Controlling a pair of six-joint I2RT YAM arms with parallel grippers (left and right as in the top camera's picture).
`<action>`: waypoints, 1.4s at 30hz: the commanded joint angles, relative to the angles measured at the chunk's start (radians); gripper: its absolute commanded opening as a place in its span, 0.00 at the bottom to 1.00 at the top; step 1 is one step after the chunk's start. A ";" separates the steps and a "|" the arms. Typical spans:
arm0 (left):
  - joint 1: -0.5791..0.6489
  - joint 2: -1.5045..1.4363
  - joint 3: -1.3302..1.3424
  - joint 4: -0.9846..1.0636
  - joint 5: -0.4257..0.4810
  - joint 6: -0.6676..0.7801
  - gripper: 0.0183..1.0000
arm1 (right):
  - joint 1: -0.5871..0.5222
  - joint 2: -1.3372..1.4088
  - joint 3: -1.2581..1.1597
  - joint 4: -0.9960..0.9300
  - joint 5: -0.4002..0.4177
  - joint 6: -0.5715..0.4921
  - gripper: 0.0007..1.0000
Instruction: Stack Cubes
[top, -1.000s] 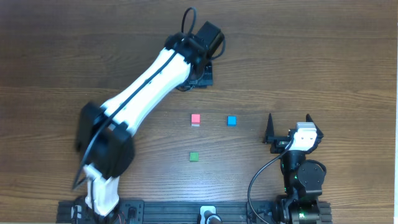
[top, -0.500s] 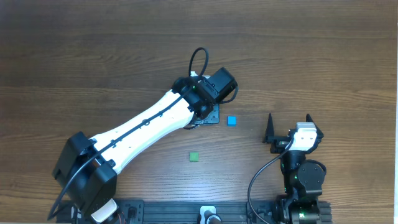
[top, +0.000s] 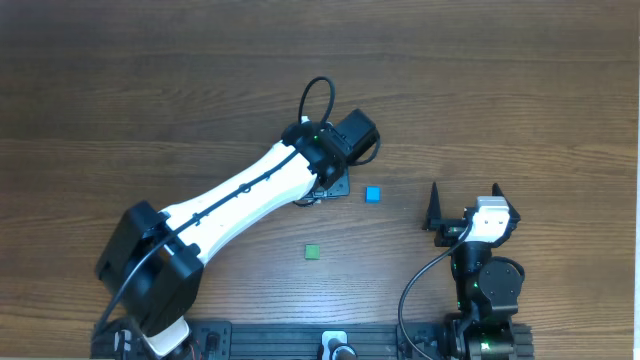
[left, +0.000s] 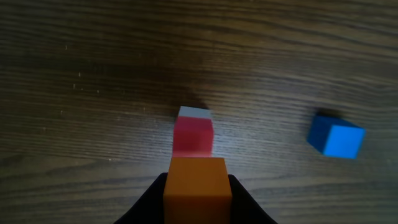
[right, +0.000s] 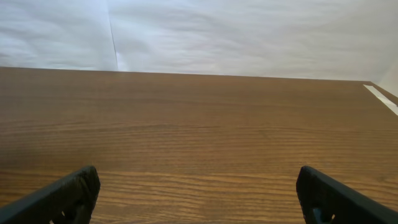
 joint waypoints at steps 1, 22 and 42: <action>0.021 0.029 -0.009 0.001 0.016 -0.017 0.10 | 0.006 -0.007 -0.006 -0.002 -0.008 -0.005 0.99; 0.024 0.072 -0.009 0.034 0.031 0.002 0.09 | 0.006 -0.007 -0.006 -0.002 -0.008 -0.005 0.99; 0.031 0.091 -0.009 0.033 0.031 0.005 0.10 | 0.006 -0.007 -0.006 -0.002 -0.008 -0.005 0.99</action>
